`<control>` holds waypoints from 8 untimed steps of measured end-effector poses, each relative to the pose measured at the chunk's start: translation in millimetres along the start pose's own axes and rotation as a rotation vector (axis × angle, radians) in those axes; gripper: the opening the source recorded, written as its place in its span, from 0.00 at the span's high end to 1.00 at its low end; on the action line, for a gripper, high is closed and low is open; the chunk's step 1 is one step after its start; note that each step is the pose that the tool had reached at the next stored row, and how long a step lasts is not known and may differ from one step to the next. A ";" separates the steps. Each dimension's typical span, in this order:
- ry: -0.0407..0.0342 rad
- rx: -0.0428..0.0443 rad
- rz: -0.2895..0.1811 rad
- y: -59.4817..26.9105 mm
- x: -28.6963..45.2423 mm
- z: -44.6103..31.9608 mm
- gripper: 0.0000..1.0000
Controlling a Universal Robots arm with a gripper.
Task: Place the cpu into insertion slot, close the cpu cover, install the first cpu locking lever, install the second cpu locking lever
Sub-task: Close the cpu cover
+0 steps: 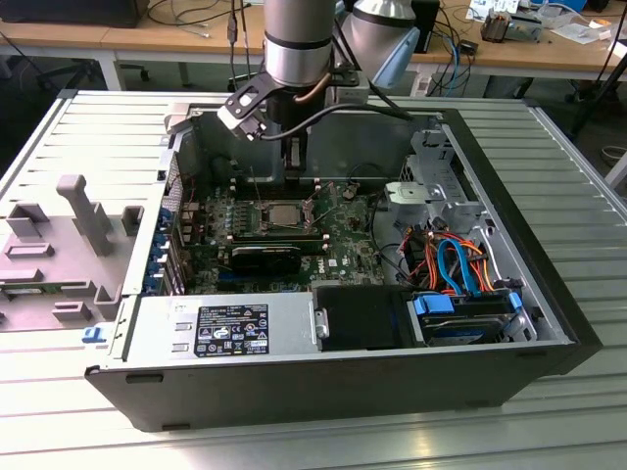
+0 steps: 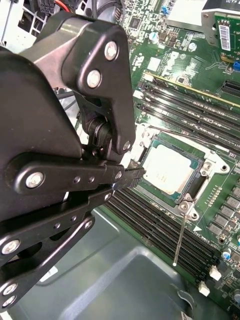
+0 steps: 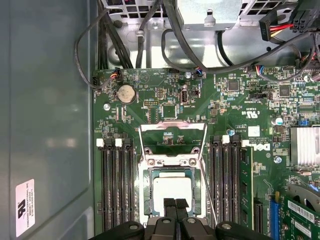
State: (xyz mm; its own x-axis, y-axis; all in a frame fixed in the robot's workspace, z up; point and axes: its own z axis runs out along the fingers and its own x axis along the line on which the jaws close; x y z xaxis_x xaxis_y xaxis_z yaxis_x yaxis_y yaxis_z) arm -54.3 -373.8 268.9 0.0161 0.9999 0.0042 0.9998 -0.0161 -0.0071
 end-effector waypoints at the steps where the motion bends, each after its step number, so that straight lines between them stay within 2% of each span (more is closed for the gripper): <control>1: 0.0000 0.0000 0.000 0.1 0.0 -0.2 0.89; 8: 0.0001 0.0003 0.000 1.0 0.0 -2.9 0.89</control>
State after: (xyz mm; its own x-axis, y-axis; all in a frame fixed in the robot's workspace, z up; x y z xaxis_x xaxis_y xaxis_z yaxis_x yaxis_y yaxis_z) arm -53.3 -373.8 271.8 0.0161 0.9999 0.0043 0.9998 -0.0160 -0.0074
